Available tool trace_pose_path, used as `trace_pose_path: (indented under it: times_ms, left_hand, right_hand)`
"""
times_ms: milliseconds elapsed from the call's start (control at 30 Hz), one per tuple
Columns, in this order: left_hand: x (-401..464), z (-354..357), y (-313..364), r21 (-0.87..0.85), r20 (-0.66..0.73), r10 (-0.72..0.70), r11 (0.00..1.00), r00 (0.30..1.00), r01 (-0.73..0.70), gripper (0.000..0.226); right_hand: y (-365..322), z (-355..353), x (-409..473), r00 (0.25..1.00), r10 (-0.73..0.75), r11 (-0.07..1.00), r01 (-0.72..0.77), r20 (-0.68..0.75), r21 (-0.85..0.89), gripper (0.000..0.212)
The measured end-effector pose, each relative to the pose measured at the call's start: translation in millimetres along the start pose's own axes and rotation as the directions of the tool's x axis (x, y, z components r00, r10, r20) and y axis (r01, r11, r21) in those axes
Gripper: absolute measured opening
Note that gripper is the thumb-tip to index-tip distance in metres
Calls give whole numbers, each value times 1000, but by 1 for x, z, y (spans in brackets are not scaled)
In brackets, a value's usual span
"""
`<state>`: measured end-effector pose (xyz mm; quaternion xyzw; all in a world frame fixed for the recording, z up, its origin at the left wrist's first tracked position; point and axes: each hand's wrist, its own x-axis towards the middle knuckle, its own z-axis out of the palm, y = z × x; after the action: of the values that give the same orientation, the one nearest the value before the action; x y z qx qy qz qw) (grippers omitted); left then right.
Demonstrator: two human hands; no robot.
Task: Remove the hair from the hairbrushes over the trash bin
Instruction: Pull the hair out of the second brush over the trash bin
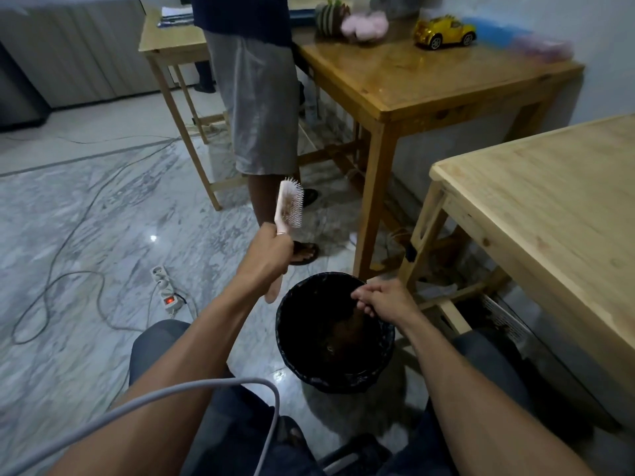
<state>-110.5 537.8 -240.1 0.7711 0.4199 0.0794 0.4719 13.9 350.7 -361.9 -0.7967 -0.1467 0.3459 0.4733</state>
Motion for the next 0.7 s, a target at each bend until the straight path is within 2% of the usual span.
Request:
trace_pose_path:
  times_ms: [67,167,233,300,400,433,533,700]
  left_hand:
    - [-3,-1,2,36,7,59,998,998,-59,24]
    - [-12,8,3,35,70,99,994,993,-102,31]
    - [-13,15,-3,36,102,81,996,991,-86,28]
    - [-13,19,-10,31,122,62,997,991,-66,27]
    - [-17,24,-14,14,138,53,998,989,-55,31]
    - [-19,26,-14,16,136,65,998,989,-68,31]
    - [-27,35,-15,30,121,122,992,985,-126,26]
    - [-32,43,-20,77,49,157,984,986,-160,21]
  right_hand:
    - [3,5,1,1000,10,999,-11,21,31,17]
    - [-15,17,3,983,44,998,-51,177,33,49]
    - [-34,22,5,981,35,999,-36,191,-1,65]
    - [-51,23,3,994,-56,998,53,91,33,56]
    - [-72,18,-3,976,-202,962,213,-79,168,25]
    - [-78,18,-5,971,-219,954,234,-96,188,25]
    - [-89,20,-10,976,-193,967,207,-103,150,33]
    - [-89,24,-9,965,-195,978,205,-176,40,11]
